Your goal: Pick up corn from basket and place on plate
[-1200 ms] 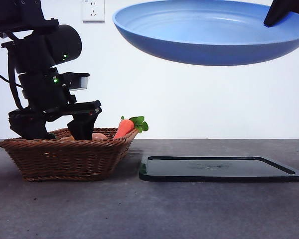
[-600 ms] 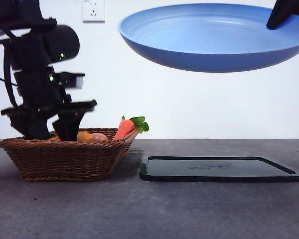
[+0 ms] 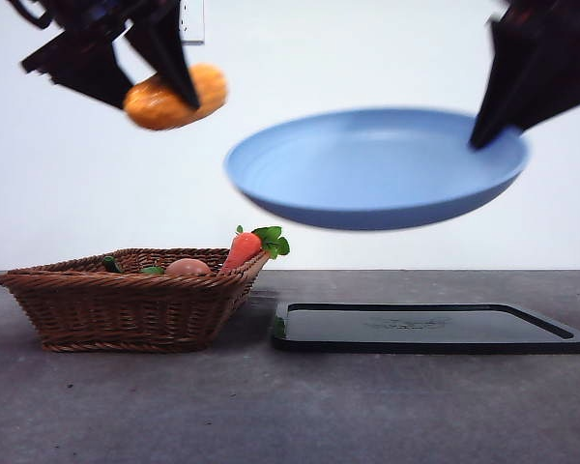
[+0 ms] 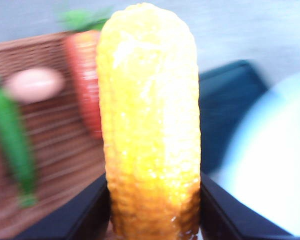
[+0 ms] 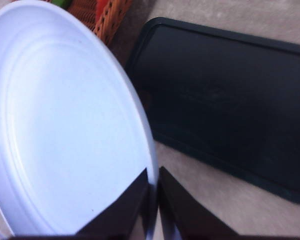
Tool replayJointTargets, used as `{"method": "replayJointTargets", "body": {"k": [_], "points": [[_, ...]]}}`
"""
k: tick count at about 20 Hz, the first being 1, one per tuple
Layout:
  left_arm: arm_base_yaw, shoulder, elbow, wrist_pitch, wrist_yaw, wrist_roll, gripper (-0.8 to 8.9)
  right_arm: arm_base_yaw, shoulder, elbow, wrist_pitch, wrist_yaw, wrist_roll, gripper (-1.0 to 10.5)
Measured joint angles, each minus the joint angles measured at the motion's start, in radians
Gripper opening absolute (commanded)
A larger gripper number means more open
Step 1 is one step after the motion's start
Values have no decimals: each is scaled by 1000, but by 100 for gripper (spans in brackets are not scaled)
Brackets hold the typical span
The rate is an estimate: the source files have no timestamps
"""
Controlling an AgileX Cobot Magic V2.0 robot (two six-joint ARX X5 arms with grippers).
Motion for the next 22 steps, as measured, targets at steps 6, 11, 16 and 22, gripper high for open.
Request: {"method": "replayJointTargets", "body": {"k": [6, 11, 16, 22], "points": [[-148, 77, 0, 16, 30, 14, 180, 0, 159, 0, 161, -108, 105, 4], [-187, 178, 0, 32, 29, 50, 182, 0, 160, 0, 165, -116, 129, 4], [-200, 211, 0, 38, 29, 61, 265, 0, 160, 0, 162, -117, 132, 4], [-203, 212, 0, 47, 28, 80, 329, 0, 160, 0, 158, -117, 137, 4]]}}
